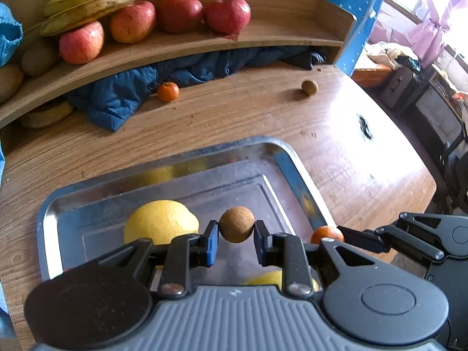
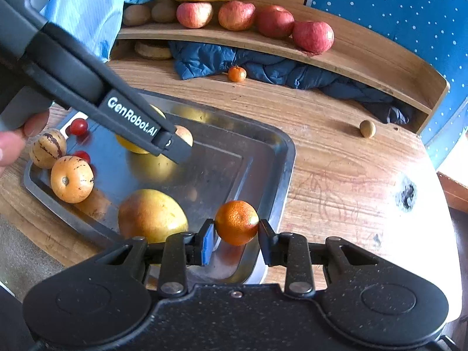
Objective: Organize fruits
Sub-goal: 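Open left tool over the tray while right tool releases the tangerine there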
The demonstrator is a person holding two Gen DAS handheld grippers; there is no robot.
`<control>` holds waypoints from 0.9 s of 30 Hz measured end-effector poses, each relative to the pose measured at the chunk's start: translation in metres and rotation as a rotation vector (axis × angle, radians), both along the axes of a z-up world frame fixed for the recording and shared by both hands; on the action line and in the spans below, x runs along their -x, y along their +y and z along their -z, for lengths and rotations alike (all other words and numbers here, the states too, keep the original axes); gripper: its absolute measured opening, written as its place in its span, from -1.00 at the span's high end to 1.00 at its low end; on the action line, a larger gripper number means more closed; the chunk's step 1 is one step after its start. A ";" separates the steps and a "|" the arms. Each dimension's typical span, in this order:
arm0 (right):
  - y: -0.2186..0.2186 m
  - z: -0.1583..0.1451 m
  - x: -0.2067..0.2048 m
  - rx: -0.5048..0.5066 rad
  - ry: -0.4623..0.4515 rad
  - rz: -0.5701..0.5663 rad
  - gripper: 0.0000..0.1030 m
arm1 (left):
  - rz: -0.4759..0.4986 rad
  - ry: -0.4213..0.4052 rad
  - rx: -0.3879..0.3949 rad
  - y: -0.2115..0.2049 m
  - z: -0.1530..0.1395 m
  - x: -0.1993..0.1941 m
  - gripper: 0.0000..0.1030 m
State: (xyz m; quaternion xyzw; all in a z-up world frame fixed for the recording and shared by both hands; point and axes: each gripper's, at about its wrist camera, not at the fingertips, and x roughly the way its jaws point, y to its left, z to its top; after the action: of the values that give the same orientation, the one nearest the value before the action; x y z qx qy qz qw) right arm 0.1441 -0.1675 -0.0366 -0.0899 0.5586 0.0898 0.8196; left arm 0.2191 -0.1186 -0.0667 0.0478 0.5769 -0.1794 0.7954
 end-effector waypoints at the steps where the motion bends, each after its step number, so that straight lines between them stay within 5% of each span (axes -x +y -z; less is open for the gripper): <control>1: 0.001 0.000 0.000 0.000 0.002 0.002 0.34 | 0.005 0.003 -0.004 0.000 0.000 0.002 0.46; 27: 0.008 -0.001 0.019 0.016 -0.006 0.055 0.33 | 0.037 0.018 -0.066 0.013 0.002 0.020 0.46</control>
State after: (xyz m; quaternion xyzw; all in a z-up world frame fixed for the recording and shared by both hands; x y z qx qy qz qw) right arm 0.1251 -0.1595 -0.0357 -0.0811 0.5591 0.0626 0.8227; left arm 0.1986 -0.1060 -0.0686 0.0831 0.5888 -0.1754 0.7846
